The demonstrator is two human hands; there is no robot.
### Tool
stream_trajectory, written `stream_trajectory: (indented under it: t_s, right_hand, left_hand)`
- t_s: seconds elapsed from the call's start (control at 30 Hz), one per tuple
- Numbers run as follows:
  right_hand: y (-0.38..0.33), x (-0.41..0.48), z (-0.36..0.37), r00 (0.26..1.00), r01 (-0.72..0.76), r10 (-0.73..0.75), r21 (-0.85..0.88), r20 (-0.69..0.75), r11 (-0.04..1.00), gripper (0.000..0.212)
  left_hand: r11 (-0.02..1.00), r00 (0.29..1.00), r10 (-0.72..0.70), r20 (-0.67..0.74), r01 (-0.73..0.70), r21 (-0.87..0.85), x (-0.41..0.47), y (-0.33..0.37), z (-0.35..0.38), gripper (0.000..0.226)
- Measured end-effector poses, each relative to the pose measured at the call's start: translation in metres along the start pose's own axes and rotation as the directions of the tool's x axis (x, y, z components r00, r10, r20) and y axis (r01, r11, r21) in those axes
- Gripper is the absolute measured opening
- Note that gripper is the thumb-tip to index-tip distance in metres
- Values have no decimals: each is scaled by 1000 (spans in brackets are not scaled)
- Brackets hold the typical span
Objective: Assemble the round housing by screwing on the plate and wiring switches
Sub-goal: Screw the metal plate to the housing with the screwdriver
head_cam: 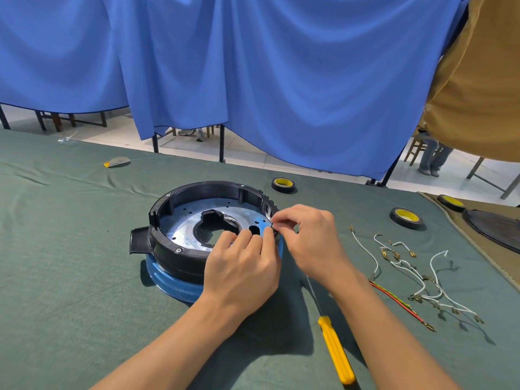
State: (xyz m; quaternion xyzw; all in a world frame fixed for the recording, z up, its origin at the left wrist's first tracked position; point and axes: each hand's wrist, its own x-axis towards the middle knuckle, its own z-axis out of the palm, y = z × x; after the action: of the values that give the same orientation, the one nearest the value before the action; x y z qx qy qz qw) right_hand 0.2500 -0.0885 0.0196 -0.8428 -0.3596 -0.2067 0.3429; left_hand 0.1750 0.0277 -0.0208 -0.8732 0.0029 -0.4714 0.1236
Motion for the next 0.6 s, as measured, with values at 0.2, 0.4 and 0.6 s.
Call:
stream_trajectory:
  t_s: [0.2, 0.4, 0.6]
  right_hand:
    - [-1, 3, -9, 996, 25, -25, 1, 88, 1000, 18]
    - [4, 2, -13, 991, -32, 38, -48, 125, 998, 22]
    - [2, 1, -16, 978, -48, 67, -100, 198, 994, 36]
  left_hand:
    - [1000, 1000, 5, 8, -5, -3, 0, -1, -1, 15]
    - [1000, 1000, 10, 16, -10, -11, 0, -1, -3, 17]
    - [1000, 1000, 9, 23, -9, -4, 1, -1, -4, 16]
